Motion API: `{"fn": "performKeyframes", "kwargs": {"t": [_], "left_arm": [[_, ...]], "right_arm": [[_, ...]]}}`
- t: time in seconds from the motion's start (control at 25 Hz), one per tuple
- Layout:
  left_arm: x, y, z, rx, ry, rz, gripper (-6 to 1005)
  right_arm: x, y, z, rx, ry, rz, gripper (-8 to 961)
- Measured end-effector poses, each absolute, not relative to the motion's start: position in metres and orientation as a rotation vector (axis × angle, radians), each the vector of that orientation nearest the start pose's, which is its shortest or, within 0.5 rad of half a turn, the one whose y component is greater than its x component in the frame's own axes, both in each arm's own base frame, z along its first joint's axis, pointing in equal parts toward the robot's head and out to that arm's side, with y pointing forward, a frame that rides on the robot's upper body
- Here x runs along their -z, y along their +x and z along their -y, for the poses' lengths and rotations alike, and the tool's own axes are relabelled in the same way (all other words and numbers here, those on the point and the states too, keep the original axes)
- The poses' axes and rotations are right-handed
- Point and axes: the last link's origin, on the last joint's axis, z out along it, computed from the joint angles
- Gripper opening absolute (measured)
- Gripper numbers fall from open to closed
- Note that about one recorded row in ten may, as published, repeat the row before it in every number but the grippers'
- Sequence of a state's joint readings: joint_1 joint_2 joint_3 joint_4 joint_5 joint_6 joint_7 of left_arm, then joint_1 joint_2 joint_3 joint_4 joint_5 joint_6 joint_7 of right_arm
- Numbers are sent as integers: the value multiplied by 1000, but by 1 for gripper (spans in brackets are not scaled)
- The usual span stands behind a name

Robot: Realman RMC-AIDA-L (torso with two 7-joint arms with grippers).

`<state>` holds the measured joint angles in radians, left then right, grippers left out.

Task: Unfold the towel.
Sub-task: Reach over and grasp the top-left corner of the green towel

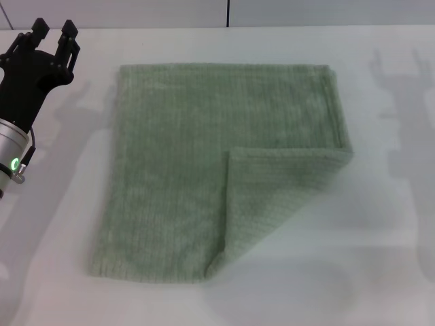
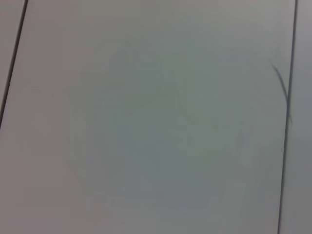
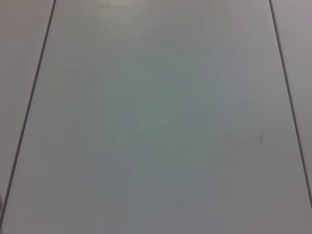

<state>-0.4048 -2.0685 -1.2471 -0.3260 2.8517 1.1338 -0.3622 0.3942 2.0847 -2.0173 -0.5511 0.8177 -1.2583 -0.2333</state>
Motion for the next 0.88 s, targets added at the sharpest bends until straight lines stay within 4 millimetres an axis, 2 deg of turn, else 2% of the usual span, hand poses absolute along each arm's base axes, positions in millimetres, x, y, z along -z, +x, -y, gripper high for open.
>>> {"fn": "performKeyframes", "kwargs": {"t": [0.2, 0.36, 0.4, 0.52, 0.56, 0.76, 0.88], "left_arm": [[12, -287, -348, 933, -1695, 535, 554], [13, -286, -349, 932, -1700, 535, 392], [21, -283, -355, 896, -1746, 553, 351], [28, -280, -360, 867, -1783, 568, 234], [44, -274, -374, 775, -1868, 612, 196], [56, -271, -385, 689, -1927, 655, -2], [64, -268, -390, 622, -1965, 671, -1]], "right_arm": [[-31, 249, -359, -846, -1273, -242, 744], [-31, 249, -359, -848, -1273, -244, 744], [-31, 249, -359, -848, -1274, -245, 744], [-30, 249, -360, -846, -1281, -247, 744], [-29, 249, -360, -845, -1285, -248, 744], [-29, 249, -360, -845, -1288, -248, 744], [-28, 249, -360, -844, -1291, -247, 743]]}}
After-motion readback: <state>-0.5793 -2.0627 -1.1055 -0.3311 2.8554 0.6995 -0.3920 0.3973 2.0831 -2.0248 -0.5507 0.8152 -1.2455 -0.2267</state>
